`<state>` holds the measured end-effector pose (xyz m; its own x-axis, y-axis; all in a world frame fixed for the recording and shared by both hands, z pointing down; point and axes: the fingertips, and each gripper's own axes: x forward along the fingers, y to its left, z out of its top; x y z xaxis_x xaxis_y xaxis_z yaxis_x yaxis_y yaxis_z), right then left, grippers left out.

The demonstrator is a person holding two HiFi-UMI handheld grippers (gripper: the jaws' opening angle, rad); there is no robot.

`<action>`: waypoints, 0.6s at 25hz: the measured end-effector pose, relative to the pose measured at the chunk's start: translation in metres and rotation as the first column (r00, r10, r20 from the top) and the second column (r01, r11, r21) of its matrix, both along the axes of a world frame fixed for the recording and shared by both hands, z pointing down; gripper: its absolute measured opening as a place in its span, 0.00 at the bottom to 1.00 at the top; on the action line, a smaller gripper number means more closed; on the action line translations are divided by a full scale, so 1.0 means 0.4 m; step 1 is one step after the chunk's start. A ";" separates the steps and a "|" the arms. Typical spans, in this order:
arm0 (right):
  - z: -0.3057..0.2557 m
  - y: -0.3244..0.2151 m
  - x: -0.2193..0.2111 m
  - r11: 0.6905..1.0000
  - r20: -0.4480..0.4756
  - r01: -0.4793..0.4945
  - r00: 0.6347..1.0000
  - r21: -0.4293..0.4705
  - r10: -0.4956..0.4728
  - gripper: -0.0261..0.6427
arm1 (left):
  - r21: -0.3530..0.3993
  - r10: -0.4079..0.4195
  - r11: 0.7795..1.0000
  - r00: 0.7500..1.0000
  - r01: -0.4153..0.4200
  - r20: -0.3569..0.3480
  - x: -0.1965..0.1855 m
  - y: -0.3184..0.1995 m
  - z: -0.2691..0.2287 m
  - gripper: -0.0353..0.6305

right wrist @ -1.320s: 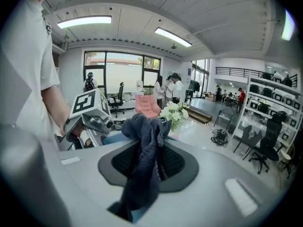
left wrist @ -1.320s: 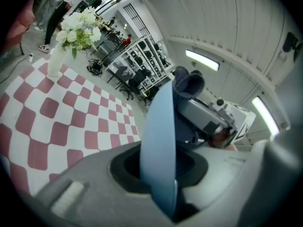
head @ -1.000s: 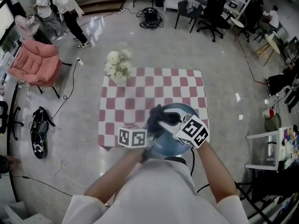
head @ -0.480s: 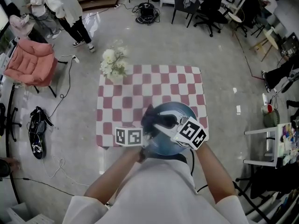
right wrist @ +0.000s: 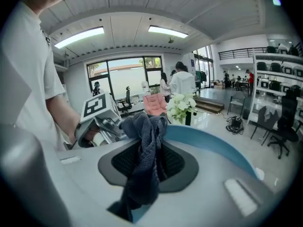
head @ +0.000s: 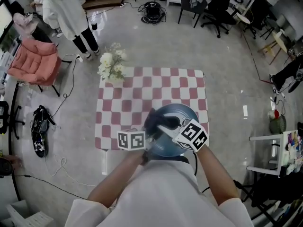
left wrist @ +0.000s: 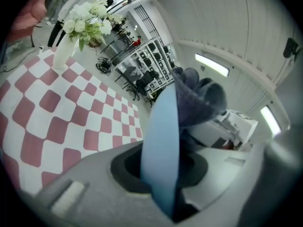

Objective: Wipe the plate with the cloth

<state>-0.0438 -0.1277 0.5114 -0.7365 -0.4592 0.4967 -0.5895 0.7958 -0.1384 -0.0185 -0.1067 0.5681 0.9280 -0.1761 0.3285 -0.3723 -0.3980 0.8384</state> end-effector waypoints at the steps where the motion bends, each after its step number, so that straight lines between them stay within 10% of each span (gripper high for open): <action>1: 0.008 -0.011 0.022 1.000 -0.017 -0.026 1.000 0.009 0.026 0.19 | 0.000 -0.009 1.000 1.000 0.009 0.005 0.008 -0.005 -0.001 0.16; 15: 0.067 -0.042 0.277 0.965 -0.097 -0.262 0.960 0.030 0.264 0.19 | -0.015 -0.109 0.994 0.993 0.110 0.055 0.060 -0.022 0.018 0.16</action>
<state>0.0670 -0.1446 0.5384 -0.5359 -0.6389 0.5520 -0.7885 0.6124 -0.0566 0.0056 -0.1153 0.5753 0.8842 -0.2695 0.3815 -0.4577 -0.3371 0.8227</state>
